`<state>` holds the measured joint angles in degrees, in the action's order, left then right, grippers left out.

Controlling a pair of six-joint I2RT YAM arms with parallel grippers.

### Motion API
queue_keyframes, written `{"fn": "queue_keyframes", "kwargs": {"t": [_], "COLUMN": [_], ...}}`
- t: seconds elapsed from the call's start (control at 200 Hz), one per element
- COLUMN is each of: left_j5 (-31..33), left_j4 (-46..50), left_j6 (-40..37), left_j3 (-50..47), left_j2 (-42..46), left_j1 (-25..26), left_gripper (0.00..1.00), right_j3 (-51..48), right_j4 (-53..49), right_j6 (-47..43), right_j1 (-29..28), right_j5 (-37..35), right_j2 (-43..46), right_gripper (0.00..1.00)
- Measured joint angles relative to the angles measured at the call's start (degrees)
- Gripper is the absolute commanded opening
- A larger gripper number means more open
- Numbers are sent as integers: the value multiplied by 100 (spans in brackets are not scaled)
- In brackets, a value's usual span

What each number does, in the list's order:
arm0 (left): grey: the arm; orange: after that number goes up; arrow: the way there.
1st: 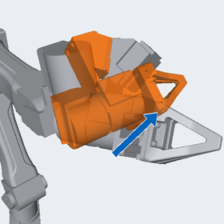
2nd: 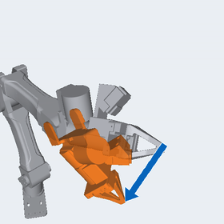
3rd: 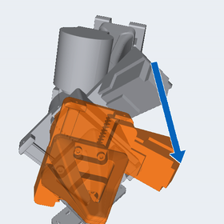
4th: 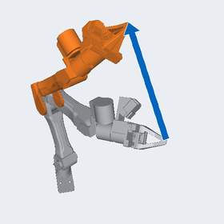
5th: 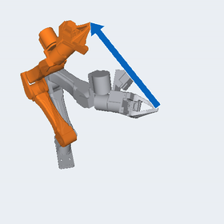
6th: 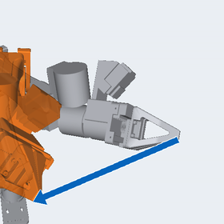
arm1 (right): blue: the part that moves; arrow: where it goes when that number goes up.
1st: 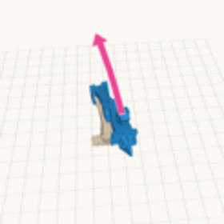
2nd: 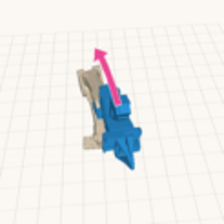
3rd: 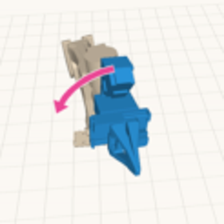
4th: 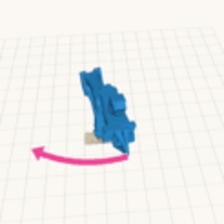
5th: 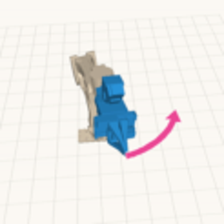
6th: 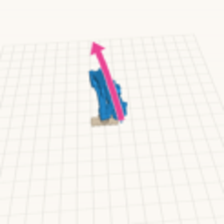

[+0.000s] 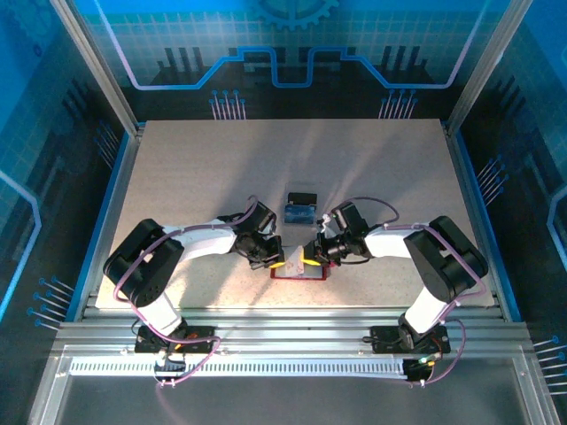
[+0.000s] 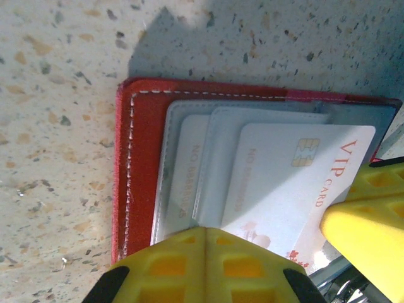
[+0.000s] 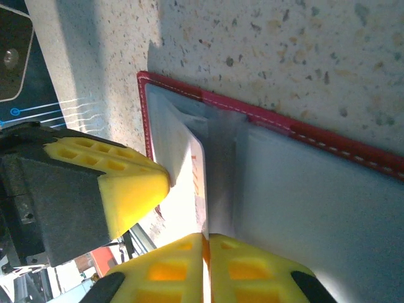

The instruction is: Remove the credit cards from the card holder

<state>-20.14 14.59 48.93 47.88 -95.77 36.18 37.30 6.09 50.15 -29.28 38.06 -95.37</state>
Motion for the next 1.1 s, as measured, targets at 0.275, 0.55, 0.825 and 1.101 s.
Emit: {"fn": "queue_keyframes", "kwargs": {"t": [0.275,0.55,0.825,1.101], "left_j5": [24,44,46,92], "left_j4": [39,114,170,184], "left_j6": [-2,-7,-81,-87], "left_j3": [31,52,74,96], "left_j2": [0,0,0,2], "left_j1": [0,7,11,11], "left_gripper": [0,0,0,13], "right_j3": [-24,-24,-24,-24], "right_j4": [-61,-608,-1244,-1408], "right_j6": [-63,-437,-896,-1016], "right_j1": [76,267,509,551], "right_j5": [9,-72,-227,-289], "right_j2": [127,396,706,765], "right_gripper": [8,7,6,4]}}
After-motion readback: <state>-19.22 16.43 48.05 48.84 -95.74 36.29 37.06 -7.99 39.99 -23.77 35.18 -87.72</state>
